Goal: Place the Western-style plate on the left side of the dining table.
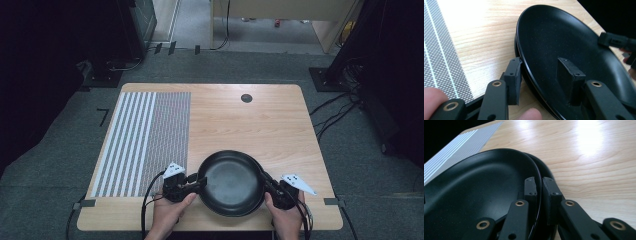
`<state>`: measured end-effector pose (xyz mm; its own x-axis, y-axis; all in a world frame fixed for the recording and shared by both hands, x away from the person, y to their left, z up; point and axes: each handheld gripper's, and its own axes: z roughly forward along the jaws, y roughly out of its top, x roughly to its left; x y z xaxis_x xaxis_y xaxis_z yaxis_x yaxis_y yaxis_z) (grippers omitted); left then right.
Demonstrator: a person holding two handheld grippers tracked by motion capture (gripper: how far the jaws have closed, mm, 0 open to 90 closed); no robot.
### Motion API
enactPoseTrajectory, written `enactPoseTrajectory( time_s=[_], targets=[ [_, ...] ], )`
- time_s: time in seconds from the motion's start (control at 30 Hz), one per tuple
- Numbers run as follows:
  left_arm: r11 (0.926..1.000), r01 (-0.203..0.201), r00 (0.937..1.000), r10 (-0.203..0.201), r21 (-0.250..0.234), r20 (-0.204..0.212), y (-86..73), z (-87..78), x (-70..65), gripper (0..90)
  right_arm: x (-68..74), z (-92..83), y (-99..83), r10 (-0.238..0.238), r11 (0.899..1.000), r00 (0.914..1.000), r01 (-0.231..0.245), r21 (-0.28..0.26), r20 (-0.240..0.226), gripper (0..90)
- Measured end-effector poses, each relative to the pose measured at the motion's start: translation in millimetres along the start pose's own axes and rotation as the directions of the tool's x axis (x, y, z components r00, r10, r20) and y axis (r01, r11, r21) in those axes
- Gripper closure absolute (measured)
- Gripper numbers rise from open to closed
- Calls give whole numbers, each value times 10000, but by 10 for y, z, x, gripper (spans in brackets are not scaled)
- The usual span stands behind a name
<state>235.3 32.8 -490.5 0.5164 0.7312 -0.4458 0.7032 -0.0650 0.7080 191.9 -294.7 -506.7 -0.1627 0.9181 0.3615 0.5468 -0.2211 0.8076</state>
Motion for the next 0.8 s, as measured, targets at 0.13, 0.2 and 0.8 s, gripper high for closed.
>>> enactPoseTrajectory(
  time_s=[0.13,0.2,0.8],
  targets=[
    [9998,206,9997,-206,-67,-130,23,-88,35,596,47,28,-23,101,9998,9994,-95,163,-343,825],
    [9997,212,9997,-213,-87,-107,25,-108,45,609,57,31,-27,104,9997,9992,-97,202,-377,824],
    [9997,45,9998,-39,256,-218,-25,-151,27,693,43,87,-83,1710,9844,9829,-1674,549,-687,789]
  ],
)
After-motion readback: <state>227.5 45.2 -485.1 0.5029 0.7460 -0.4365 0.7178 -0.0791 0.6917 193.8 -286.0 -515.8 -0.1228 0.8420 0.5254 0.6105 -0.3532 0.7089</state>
